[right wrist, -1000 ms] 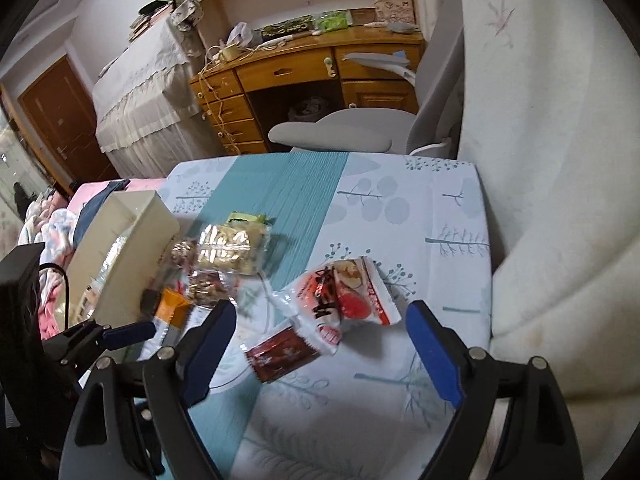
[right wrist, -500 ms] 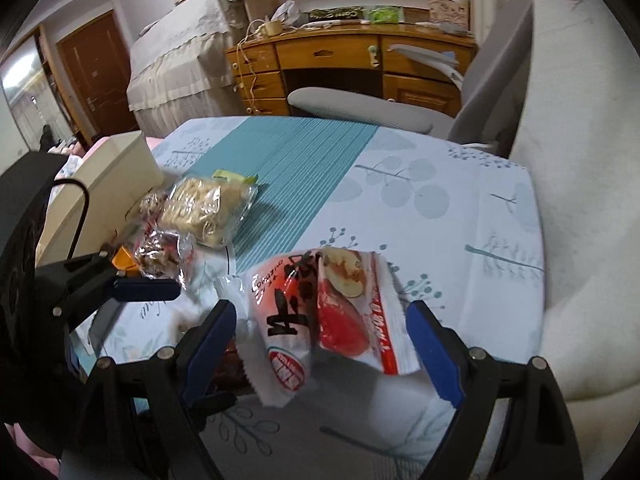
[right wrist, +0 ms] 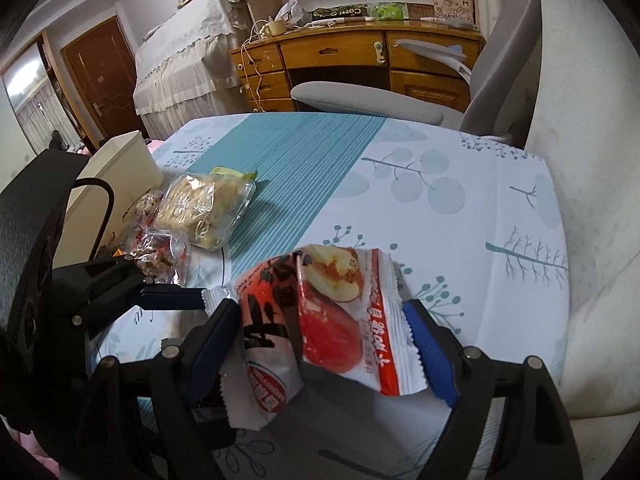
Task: Organize snacks
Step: 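Grasp the dark-red candy packet with the left tool while the right tool grasps the red-white DONGZAO packet, then carry the candy packet and DONGZAO packet into the white tray and release both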
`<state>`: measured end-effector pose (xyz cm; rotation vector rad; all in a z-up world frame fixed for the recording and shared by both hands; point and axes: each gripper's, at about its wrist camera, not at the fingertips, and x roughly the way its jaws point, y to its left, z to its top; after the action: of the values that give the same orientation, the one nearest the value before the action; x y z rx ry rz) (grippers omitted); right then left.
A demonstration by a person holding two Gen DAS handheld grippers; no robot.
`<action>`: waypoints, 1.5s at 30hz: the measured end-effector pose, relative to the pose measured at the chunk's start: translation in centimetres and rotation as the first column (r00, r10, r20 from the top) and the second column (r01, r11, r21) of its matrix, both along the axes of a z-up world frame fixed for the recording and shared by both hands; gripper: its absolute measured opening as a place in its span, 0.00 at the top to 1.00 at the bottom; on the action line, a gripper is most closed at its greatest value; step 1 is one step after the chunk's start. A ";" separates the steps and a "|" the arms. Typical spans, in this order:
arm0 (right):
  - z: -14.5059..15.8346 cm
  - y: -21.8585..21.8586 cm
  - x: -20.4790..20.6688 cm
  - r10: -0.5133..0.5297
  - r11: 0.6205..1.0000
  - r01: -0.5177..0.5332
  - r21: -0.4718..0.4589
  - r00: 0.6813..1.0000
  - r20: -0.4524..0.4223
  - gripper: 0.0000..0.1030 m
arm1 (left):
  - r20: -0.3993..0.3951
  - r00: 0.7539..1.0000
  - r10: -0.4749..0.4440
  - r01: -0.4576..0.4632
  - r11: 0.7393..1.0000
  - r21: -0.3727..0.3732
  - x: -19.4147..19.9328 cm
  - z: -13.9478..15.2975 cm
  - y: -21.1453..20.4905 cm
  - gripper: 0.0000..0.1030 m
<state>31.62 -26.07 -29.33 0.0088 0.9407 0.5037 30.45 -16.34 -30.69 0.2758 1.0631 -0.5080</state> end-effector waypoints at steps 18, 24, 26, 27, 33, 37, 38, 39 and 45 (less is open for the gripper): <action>1.3 -5.2 -0.7 -0.199 0.976 0.203 0.078 0.978 -0.059 0.27 | 0.071 0.996 0.050 -0.049 0.999 -0.021 -1.1 0.4 0.5 0.54; 2.3 -5.3 -1.5 -0.224 0.972 0.227 0.057 0.973 -0.056 0.27 | 0.040 0.995 0.087 -0.087 0.996 0.003 -1.4 0.7 0.7 0.55; 2.7 -5.1 -1.9 -0.231 0.971 0.233 0.042 0.971 -0.058 0.27 | 0.029 0.995 0.096 -0.097 0.995 0.022 -1.9 0.9 1.0 0.56; 3.0 -4.9 -2.2 -0.233 0.971 0.235 0.036 0.971 -0.059 0.27 | 0.023 0.995 0.102 -0.102 0.994 0.028 -2.2 1.0 1.3 0.56; 4.6 -3.9 -3.8 -0.234 0.972 0.235 0.009 0.971 -0.056 0.27 | -0.015 0.989 0.147 -0.147 0.989 0.015 -3.7 2.4 3.2 0.56; 5.7 -2.6 -5.2 -0.244 0.970 0.243 -0.018 0.968 -0.068 0.27 | -0.035 0.984 0.177 -0.178 0.984 -0.013 -5.0 4.1 5.0 0.56; 5.9 -2.3 -5.5 -0.244 0.970 0.243 -0.021 0.968 -0.067 0.27 | -0.041 0.983 0.180 -0.181 0.983 -0.020 -5.2 4.5 5.4 0.56; 6.1 -1.9 -5.9 -0.244 0.970 0.243 -0.025 0.968 -0.066 0.27 | -0.050 0.982 0.182 -0.183 0.983 -0.032 -5.5 4.9 5.9 0.56; 7.6 0.9 -8.5 -0.260 0.965 0.257 -0.044 0.962 -0.089 0.27 | -0.075 0.979 0.189 -0.197 0.975 -0.108 -8.3 8.4 9.3 0.56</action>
<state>23.08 -25.20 -21.76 0.1256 1.0227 0.2475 22.13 -6.99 -22.30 0.0534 1.1057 -0.4033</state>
